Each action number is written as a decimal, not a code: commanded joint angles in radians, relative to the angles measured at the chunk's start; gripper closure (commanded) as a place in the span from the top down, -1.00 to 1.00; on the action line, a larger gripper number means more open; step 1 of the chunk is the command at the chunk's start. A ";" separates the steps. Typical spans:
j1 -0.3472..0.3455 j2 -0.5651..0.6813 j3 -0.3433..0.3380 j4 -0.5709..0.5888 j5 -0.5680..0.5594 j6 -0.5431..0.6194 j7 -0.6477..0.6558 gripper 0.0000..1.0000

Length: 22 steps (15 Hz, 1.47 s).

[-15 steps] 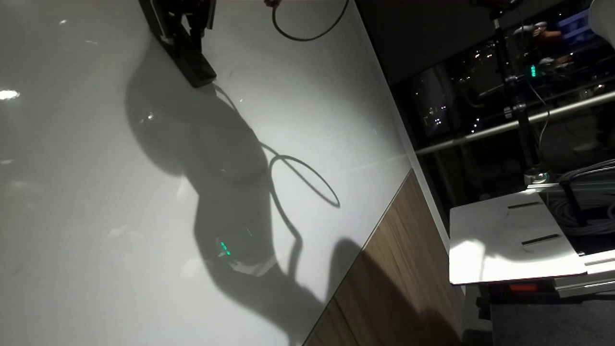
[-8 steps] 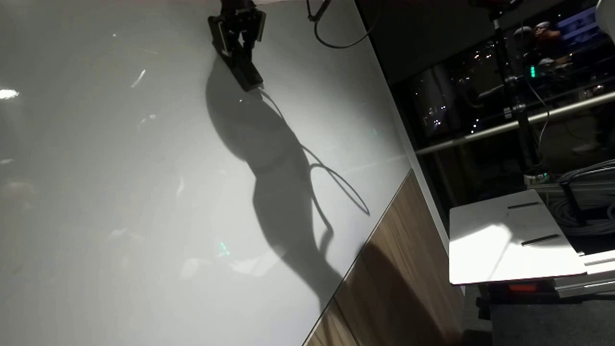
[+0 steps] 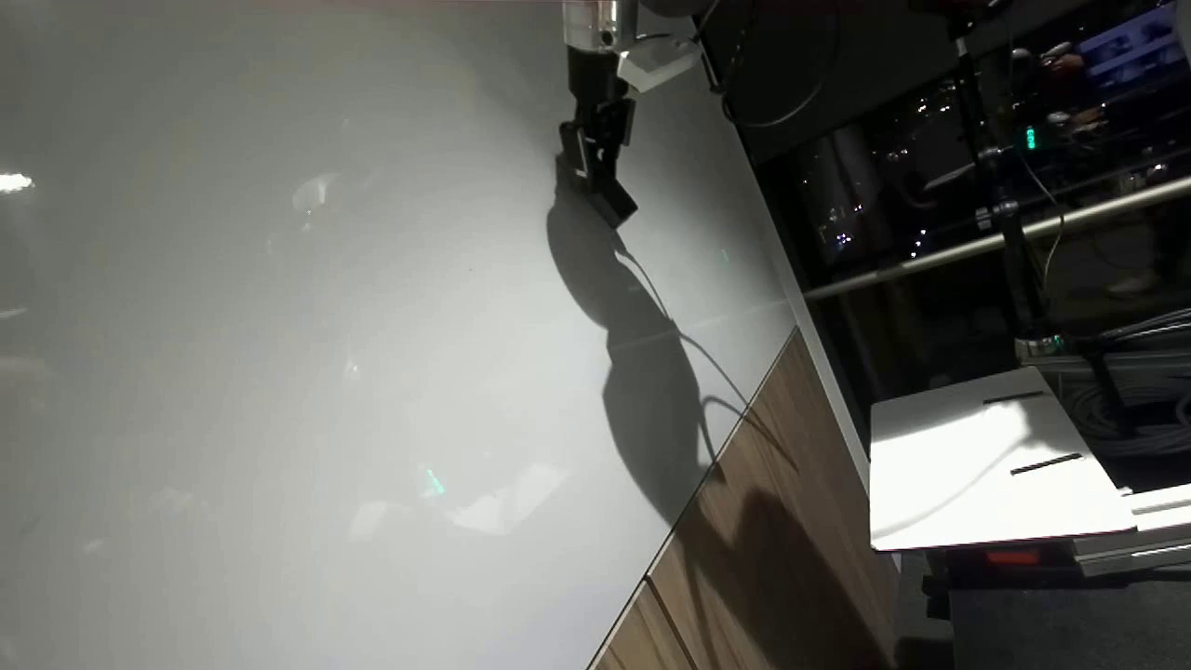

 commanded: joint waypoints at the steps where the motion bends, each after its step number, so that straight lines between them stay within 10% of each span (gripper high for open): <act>1: -0.001 -0.163 0.015 -0.220 0.096 -0.057 -0.110 -0.43; 13: 0.031 -0.180 0.092 -0.606 0.147 -0.204 -0.166 -0.43; 22: 0.075 0.013 0.119 -0.615 0.220 -0.155 -0.158 -0.43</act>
